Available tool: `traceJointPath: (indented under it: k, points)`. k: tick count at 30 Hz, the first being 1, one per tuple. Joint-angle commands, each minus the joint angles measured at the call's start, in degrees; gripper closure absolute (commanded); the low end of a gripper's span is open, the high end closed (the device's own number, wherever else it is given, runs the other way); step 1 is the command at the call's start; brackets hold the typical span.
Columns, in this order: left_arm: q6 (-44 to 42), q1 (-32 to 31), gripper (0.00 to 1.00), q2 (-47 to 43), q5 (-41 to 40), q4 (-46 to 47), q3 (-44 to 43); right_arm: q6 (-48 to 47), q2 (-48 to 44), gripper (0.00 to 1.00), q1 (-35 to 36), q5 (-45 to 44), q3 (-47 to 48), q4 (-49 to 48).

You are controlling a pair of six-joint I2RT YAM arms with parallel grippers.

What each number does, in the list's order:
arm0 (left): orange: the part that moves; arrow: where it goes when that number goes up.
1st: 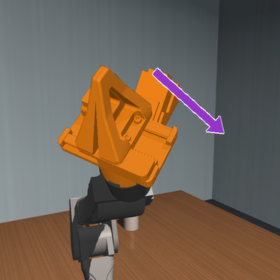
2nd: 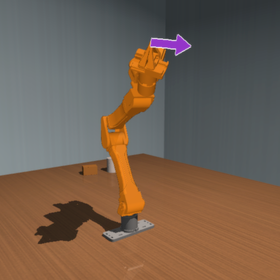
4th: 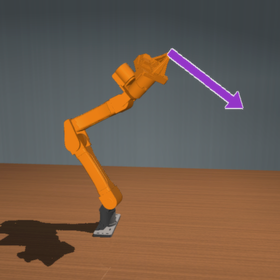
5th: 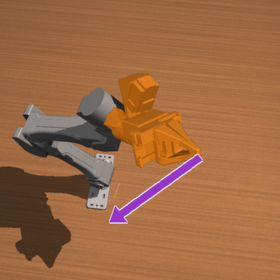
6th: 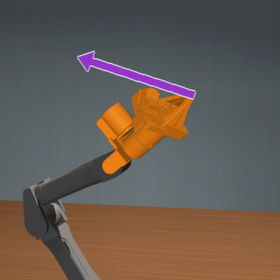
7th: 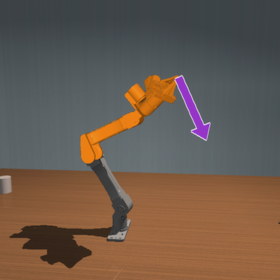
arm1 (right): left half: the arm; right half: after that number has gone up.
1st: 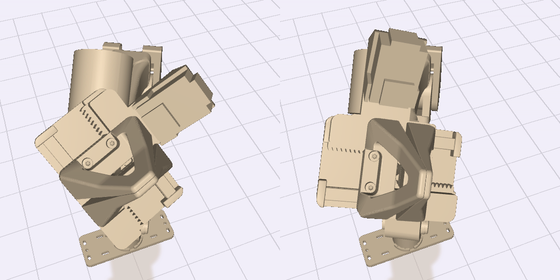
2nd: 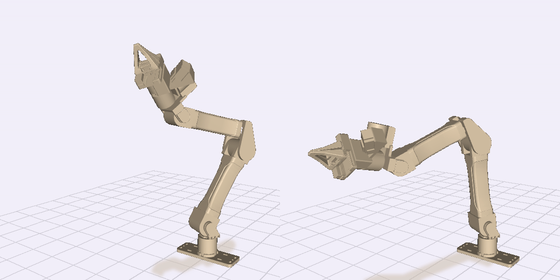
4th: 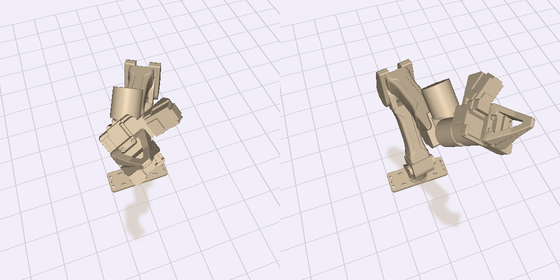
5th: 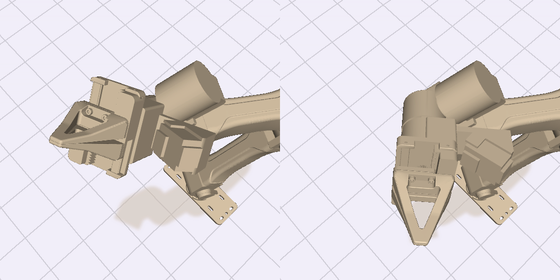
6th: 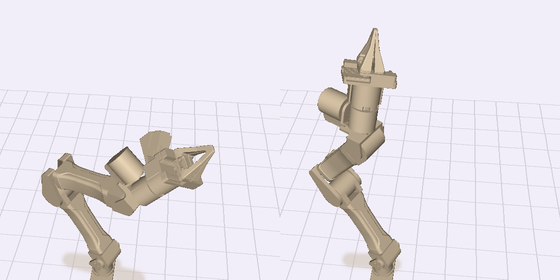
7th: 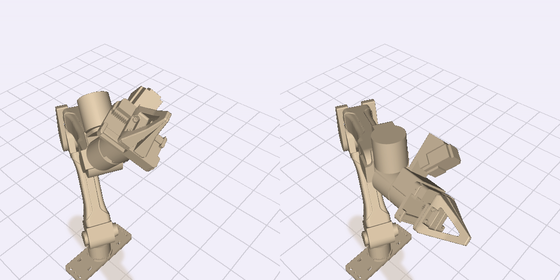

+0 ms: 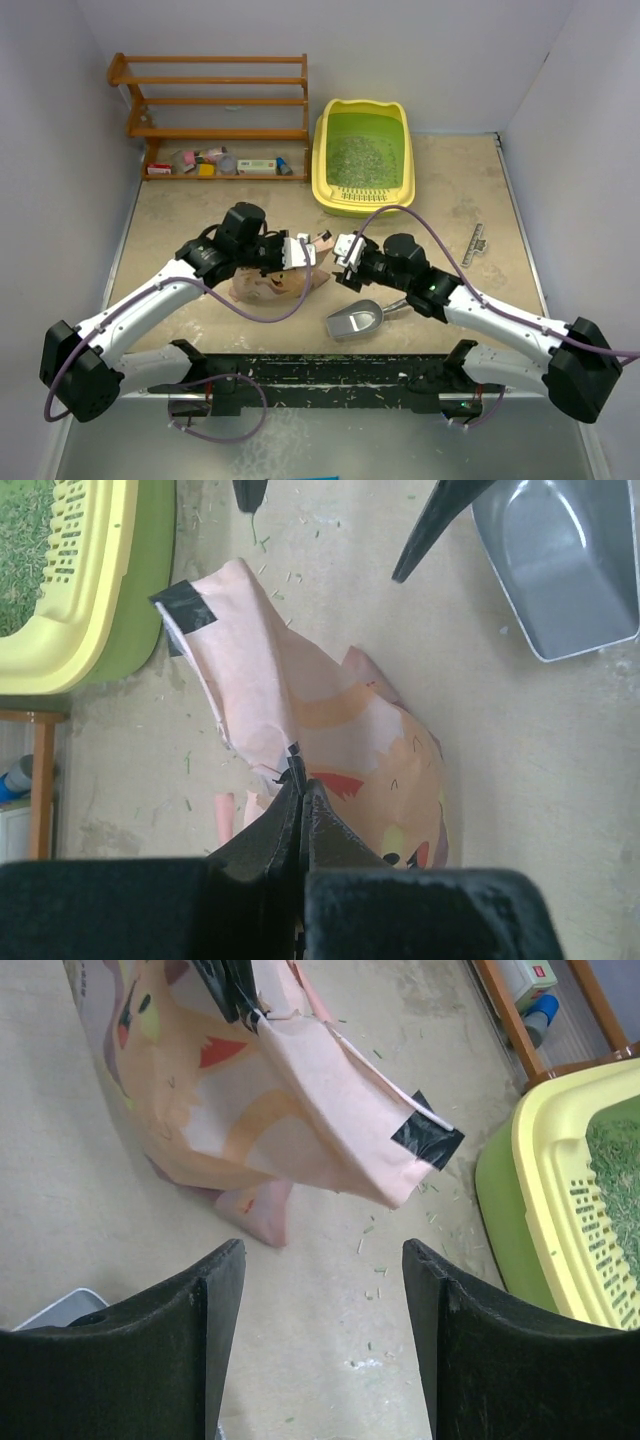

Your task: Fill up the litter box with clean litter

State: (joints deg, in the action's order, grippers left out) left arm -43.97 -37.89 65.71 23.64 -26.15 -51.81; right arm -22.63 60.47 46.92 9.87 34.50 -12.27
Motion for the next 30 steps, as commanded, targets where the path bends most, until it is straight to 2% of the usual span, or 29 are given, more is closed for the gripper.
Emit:
traceJointPath:
  k: [1,7,14,26,28,30]
  points:
    - [3.2,1.6,1.0,-3.9,9.0,10.3,-0.5,-4.8,3.1,0.34,-1.4,5.3,2.9,-5.8]
    - [5.1,1.6,1.0,-3.8,9.5,12.0,0.9,-9.7,6.4,0.35,-1.4,7.8,9.1,-1.0]
    - [7.1,1.5,1.0,-2.3,8.9,13.1,-0.4,-9.8,5.7,0.35,-1.4,10.1,11.1,0.7]
    - [8.7,1.5,1.0,-1.8,10.5,15.7,0.2,-9.6,14.7,0.36,-1.4,14.4,11.4,-4.5]
    - [8.6,1.5,1.0,-1.9,10.8,15.8,0.3,-9.2,16.3,0.38,-1.4,15.0,11.5,-4.3]
    - [8.5,1.5,1.0,-2.0,10.8,15.9,0.5,-9.2,17.5,0.46,-1.4,14.6,11.5,-4.2]
